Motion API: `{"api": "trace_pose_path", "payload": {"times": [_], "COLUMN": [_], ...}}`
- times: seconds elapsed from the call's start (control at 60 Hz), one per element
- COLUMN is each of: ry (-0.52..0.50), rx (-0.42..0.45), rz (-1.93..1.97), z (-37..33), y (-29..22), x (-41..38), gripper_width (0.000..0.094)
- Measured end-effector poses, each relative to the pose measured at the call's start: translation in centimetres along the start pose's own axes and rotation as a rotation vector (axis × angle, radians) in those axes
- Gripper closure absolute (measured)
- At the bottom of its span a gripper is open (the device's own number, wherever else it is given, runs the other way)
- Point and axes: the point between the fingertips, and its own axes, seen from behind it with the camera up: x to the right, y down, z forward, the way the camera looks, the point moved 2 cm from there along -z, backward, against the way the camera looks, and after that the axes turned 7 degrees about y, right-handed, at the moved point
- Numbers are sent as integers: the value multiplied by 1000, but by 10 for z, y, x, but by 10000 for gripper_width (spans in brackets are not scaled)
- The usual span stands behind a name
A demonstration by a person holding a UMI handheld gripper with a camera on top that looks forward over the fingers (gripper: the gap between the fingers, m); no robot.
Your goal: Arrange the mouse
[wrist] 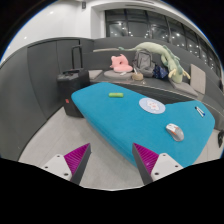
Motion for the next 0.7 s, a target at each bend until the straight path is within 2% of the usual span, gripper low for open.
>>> {"api": "trace_pose_path", "payload": {"times": [0.083, 0.4, 0.7], "ry": [39, 198, 308], "rx": [-5, -25, -9], "rz": [25, 99, 191], "z": [-1, 8, 51], "y": [4, 37, 47], "x": [15, 151, 238], "gripper_width": [81, 79, 72]}}
